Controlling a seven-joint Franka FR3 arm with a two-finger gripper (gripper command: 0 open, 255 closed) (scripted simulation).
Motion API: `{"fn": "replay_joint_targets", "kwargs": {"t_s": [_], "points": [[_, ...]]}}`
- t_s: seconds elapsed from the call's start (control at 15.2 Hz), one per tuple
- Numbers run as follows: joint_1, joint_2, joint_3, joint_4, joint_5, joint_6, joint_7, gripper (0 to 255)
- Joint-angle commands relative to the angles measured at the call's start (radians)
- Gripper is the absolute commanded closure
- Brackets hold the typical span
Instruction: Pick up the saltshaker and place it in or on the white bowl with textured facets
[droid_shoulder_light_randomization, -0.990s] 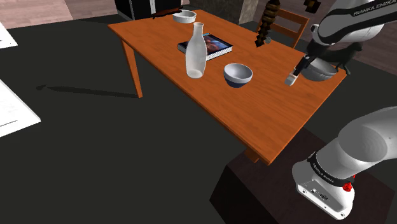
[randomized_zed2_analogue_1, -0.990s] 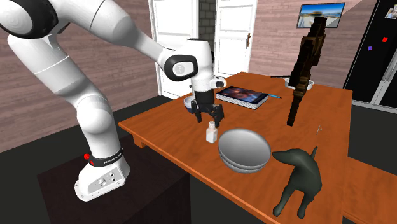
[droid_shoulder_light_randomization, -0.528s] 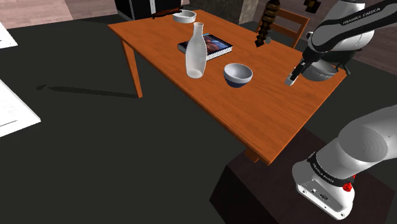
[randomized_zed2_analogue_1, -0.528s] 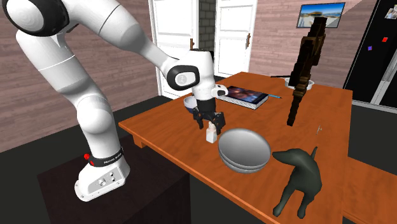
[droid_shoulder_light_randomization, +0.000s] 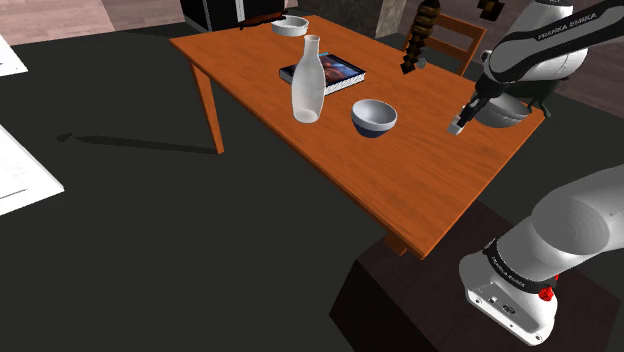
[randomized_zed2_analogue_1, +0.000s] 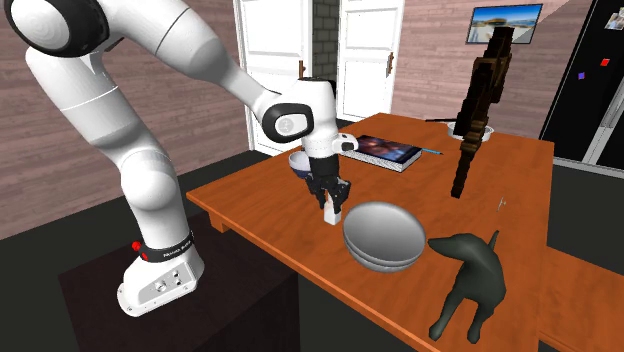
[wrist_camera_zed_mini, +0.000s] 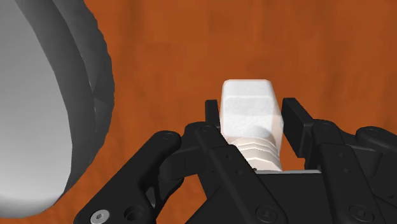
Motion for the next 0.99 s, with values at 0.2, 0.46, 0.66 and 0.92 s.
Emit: {"fn": "replay_joint_targets", "kwargs": {"t_s": [0.2,0.46,0.66,0.92], "points": [[0.0,0.0,0.0,0.0,0.0,0.0,0.0,255],[0.0,0.0,0.0,0.0,0.0,0.0,0.0,255],[-0.003,-0.031,0.009,0.019,-0.003,-0.049,0.003,255],[-0.006,-0.067,0.021,0.048,-0.005,-0.114,0.006,255]]}}
